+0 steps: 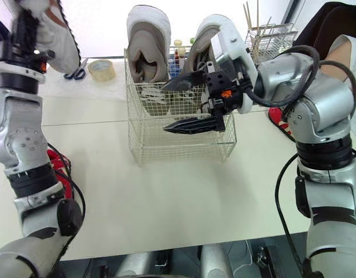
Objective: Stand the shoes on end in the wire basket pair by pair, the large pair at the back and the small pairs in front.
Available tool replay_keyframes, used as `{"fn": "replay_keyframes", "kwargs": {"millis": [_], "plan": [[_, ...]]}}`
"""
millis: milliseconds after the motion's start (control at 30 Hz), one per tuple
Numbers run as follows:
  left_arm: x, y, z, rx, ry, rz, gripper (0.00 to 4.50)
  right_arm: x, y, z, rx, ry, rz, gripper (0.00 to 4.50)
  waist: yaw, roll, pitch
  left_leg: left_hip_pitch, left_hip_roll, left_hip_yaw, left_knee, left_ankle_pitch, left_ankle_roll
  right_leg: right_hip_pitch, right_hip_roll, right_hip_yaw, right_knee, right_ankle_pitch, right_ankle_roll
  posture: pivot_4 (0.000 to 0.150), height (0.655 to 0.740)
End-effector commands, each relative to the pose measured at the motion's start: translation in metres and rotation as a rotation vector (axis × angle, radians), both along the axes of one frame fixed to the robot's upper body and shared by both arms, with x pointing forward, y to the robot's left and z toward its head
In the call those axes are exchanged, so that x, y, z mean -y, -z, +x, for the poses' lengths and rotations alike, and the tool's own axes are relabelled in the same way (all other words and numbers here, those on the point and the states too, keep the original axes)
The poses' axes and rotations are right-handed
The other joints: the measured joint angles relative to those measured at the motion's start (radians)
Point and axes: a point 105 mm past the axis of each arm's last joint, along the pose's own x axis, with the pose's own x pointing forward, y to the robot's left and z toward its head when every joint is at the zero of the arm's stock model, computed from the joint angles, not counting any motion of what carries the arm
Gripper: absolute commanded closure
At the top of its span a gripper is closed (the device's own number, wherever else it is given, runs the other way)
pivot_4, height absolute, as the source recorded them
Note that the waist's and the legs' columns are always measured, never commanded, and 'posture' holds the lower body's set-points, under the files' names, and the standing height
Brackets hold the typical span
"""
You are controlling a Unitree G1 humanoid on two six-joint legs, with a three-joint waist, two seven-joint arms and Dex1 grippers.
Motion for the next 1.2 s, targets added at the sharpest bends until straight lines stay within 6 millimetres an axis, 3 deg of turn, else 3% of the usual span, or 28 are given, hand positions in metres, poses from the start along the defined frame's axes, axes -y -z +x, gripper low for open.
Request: {"fn": "replay_keyframes", "kwargs": {"millis": [33,133,433,700,1200], "plan": [[0.026,-0.007,-0.018,0.078,0.013,0.086,4.49,0.004,-0.014,-0.002,0.069,-0.011,0.007,0.0,0.009,0.0,0.0,0.0,0.0,0.0,0.001,0.0,0.0,0.0,0.0,0.0,0.0,0.0,0.0,0.15,0.74],[0.037,0.001,-0.016,0.094,0.003,0.119,4.49,0.003,-0.015,0.001,0.079,-0.012,0.009,0.0,0.015,0.0,0.0,0.001,0.0,0.0,0.001,-0.001,0.002,0.001,0.0,0.0,0.001,0.0,0.0,0.15,0.74],[0.094,0.031,0.002,0.192,0.017,0.282,4.49,0.01,-0.02,0.0,0.094,0.026,0.007,0.0,0.016,0.0,0.0,0.0,0.0,0.0,0.001,0.0,0.002,0.0,0.0,0.0,0.0,0.0,0.0,0.15,0.74],[0.122,0.062,0.01,0.221,0.048,0.313,4.49,0.012,-0.022,-0.001,0.089,0.062,0.003,0.0,0.015,0.0,0.0,0.0,0.0,0.0,0.001,-0.002,0.005,0.0,0.0,0.0,0.0,0.0,0.0,0.15,0.74],[0.146,0.118,0.031,0.218,-0.076,0.372,4.49,0.009,-0.028,-0.009,0.067,0.07,-0.026,0.0,0.025,0.001,-0.001,0.0,0.0,0.0,0.001,-0.003,0.004,0.0,-0.001,0.0,0.0,0.0,0.0,0.15,0.74]]}}
